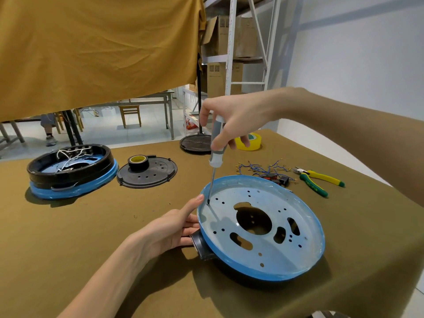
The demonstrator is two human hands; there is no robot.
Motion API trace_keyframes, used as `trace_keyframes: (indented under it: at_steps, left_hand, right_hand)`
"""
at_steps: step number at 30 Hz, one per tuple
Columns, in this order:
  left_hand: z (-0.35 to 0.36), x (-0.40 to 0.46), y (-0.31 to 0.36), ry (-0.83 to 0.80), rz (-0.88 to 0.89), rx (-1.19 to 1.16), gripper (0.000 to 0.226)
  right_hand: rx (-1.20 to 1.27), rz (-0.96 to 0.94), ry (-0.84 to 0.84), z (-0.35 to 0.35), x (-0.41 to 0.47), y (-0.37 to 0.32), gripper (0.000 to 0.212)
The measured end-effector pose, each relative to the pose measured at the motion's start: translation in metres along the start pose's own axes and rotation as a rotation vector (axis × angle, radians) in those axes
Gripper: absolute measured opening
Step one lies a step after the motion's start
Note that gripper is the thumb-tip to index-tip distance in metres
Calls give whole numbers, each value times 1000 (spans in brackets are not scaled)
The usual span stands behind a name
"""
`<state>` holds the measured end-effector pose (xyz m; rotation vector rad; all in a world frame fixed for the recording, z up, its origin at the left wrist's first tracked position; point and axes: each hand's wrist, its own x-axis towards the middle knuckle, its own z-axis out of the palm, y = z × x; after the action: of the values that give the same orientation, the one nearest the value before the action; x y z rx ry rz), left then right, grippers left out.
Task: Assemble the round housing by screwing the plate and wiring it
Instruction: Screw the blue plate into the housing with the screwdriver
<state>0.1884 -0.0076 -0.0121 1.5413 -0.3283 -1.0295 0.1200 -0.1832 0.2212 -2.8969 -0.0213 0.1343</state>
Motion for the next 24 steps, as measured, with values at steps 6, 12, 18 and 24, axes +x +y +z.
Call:
trace_keyframes:
  at_steps: [6, 12, 18, 24]
  left_hand:
    - [0, 0, 0, -5, 0, -1, 94]
    - [0, 1, 0, -6, -1, -1, 93]
    - [2, -1, 1, -2, -5, -4, 90]
    - [4, -3, 2, 11, -11, -6, 92]
  right_hand:
    - [-73, -35, 99, 9, 6, 1, 38]
    - [7, -25, 40, 4, 4, 4, 33]
    - [21, -44, -8, 0, 0, 6, 42]
    - [-55, -36, 58, 6, 3, 6, 37]
